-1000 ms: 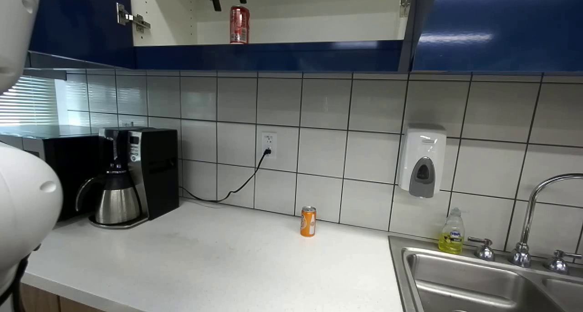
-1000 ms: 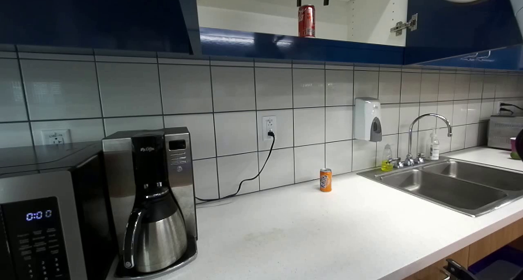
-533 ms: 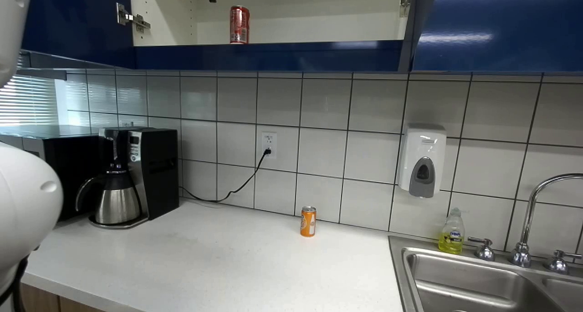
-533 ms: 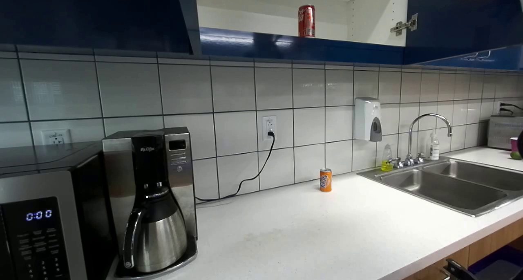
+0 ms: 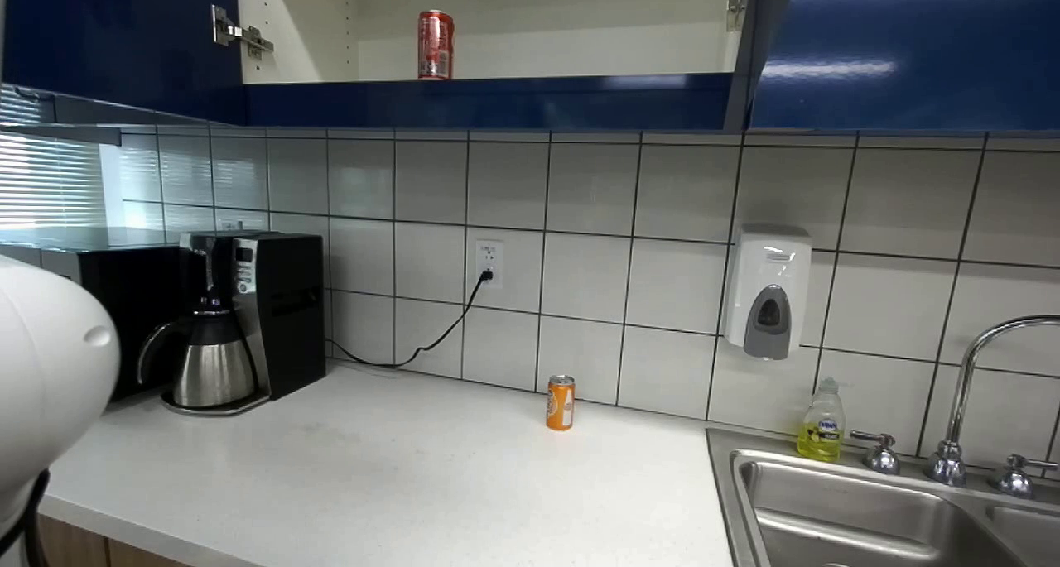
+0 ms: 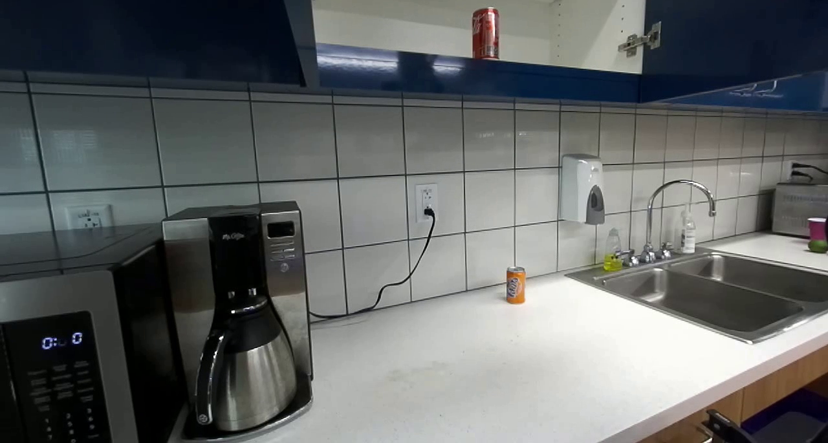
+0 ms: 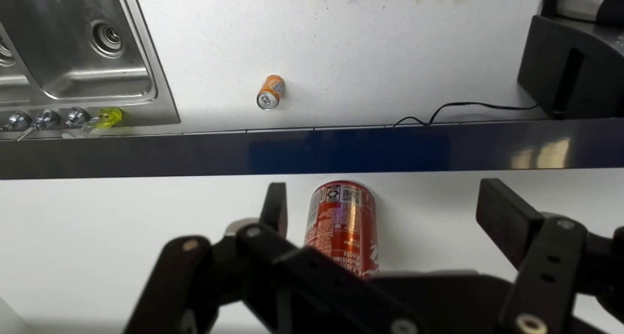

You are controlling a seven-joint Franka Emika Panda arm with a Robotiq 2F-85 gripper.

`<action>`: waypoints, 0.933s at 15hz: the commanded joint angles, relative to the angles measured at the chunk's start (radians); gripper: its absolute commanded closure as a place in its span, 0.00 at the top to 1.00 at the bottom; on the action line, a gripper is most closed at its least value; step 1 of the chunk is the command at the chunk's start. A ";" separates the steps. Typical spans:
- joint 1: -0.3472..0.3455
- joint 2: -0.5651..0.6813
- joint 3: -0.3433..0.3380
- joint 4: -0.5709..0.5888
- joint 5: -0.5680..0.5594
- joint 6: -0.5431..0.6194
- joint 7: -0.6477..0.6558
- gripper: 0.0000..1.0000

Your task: Put the red can in the open upper cabinet.

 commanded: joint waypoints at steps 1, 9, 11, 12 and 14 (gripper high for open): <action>0.009 -0.116 0.012 -0.171 0.015 0.011 -0.014 1.00; 0.015 -0.357 -0.010 -0.547 0.079 0.090 -0.006 1.00; 0.017 -0.415 -0.016 -0.642 0.084 0.111 -0.005 1.00; 0.018 -0.442 -0.021 -0.693 0.086 0.126 -0.004 1.00; 0.021 -0.498 -0.029 -0.796 0.087 0.151 -0.002 1.00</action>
